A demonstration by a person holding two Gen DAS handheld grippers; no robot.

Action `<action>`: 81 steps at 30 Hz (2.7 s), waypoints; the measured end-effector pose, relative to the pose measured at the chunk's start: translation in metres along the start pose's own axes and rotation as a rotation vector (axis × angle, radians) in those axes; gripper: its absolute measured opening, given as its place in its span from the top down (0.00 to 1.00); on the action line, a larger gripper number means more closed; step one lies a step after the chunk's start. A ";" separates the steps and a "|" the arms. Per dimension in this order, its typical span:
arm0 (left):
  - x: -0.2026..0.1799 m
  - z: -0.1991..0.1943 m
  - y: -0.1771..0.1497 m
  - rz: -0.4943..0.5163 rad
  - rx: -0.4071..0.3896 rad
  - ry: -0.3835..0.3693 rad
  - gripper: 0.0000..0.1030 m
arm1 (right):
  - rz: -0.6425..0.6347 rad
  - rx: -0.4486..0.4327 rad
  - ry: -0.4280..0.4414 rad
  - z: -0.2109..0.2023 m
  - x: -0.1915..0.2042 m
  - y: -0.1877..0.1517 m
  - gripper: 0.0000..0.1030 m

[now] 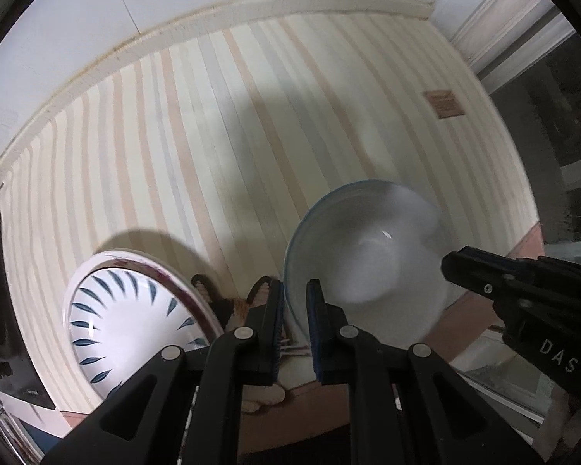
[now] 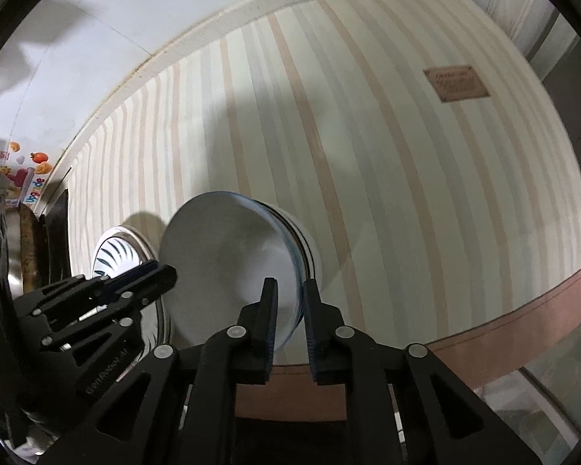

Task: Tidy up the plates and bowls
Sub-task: 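Carry the blue-rimmed bowl, lower it into the bowl stack, release, then grasp the nested bowl stack rim with both grippers and lift it, then carry the nested bowls and lower them onto the plate stack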

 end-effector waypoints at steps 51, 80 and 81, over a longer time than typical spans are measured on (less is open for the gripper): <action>0.029 0.025 0.022 -0.218 0.060 -0.183 0.26 | 0.132 -0.077 0.256 -0.006 -0.038 -0.024 0.09; 0.007 0.093 0.020 -0.119 0.155 -0.293 0.49 | 0.148 0.041 0.383 0.117 -0.042 -0.019 0.43; 0.007 0.091 0.021 -0.123 0.152 -0.290 0.49 | 0.147 0.044 0.385 0.117 -0.042 -0.019 0.43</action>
Point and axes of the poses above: each gripper's, at about its wrist camera, not at the fingertips, and z roughly the way its jaws point, x to its left, y to its top, the point moved 2 cm from there along z, roughly the way its jaws point, and after that the axes turned 8 degrees about -x, right-handed, at the moved point
